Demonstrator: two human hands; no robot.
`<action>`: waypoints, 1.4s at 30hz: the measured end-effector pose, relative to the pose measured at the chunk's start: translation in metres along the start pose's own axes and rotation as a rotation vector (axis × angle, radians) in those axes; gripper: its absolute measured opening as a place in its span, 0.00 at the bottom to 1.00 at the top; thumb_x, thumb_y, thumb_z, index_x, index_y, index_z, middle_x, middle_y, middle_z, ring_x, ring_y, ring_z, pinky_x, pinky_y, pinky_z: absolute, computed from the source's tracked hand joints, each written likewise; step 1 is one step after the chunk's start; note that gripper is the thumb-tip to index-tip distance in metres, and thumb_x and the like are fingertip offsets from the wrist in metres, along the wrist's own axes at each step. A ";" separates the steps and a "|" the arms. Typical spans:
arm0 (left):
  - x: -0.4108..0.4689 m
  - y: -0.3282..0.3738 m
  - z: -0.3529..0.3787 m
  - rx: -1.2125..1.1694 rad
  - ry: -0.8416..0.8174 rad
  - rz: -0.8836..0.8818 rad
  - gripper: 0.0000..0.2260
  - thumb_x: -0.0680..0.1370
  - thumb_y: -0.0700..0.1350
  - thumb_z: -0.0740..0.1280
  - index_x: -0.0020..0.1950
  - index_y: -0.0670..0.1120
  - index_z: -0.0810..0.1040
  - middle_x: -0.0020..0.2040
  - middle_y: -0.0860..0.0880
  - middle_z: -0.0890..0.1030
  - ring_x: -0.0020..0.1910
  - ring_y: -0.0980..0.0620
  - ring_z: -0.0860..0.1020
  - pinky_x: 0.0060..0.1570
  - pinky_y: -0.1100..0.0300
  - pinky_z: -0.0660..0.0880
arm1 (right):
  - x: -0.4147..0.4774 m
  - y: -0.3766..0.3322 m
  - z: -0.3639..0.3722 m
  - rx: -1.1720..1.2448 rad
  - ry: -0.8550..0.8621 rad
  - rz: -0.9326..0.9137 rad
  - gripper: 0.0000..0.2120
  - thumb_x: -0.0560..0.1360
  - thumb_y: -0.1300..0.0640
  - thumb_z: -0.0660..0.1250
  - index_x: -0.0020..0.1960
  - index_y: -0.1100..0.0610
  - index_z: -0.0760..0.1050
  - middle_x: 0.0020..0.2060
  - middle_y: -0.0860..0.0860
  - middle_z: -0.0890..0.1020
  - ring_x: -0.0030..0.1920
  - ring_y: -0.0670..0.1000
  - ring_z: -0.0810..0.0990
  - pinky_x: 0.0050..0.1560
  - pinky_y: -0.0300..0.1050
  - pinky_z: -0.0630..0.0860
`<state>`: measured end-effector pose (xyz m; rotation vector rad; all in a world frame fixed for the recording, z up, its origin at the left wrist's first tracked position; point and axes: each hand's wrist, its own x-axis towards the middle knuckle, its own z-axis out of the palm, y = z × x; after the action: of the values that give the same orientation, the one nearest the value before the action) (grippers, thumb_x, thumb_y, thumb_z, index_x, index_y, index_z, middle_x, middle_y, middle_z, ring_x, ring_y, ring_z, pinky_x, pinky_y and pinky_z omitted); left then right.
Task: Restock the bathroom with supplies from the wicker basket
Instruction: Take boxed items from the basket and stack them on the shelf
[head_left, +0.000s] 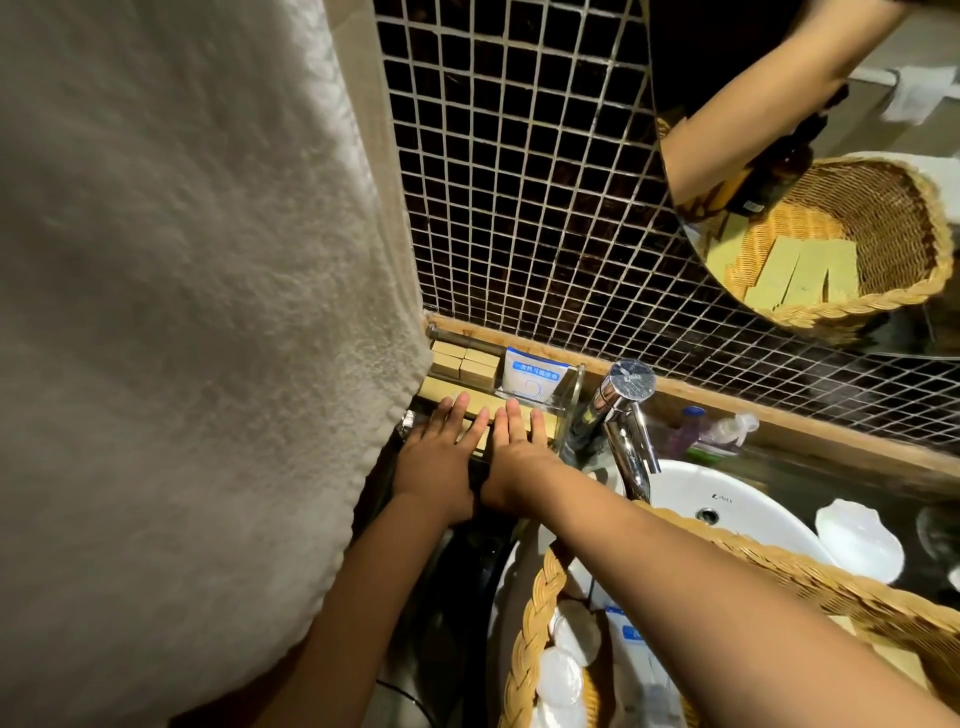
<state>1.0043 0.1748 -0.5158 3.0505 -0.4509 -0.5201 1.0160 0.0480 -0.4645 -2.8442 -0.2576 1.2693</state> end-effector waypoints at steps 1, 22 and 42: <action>0.001 0.000 0.000 0.007 -0.006 -0.004 0.50 0.72 0.60 0.69 0.80 0.57 0.35 0.81 0.49 0.35 0.80 0.48 0.37 0.77 0.47 0.47 | -0.001 -0.001 0.000 -0.014 0.002 -0.002 0.54 0.75 0.40 0.65 0.77 0.62 0.27 0.78 0.60 0.31 0.66 0.55 0.20 0.71 0.60 0.26; -0.072 0.049 -0.101 -0.139 0.120 -0.085 0.37 0.79 0.56 0.61 0.80 0.62 0.38 0.82 0.47 0.44 0.81 0.46 0.49 0.77 0.43 0.46 | -0.142 0.038 -0.036 0.409 0.420 -0.137 0.38 0.79 0.55 0.61 0.81 0.61 0.45 0.81 0.57 0.49 0.81 0.53 0.48 0.79 0.48 0.53; -0.143 0.322 -0.088 0.431 -0.128 0.796 0.18 0.77 0.55 0.63 0.64 0.48 0.75 0.57 0.44 0.79 0.57 0.41 0.77 0.58 0.47 0.71 | -0.318 0.237 0.163 0.492 0.367 0.315 0.23 0.77 0.53 0.64 0.71 0.54 0.69 0.60 0.57 0.79 0.61 0.61 0.78 0.57 0.50 0.78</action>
<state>0.8139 -0.0956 -0.3666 2.8068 -1.8661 -0.6122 0.7206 -0.2442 -0.3581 -2.6582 0.4583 0.6778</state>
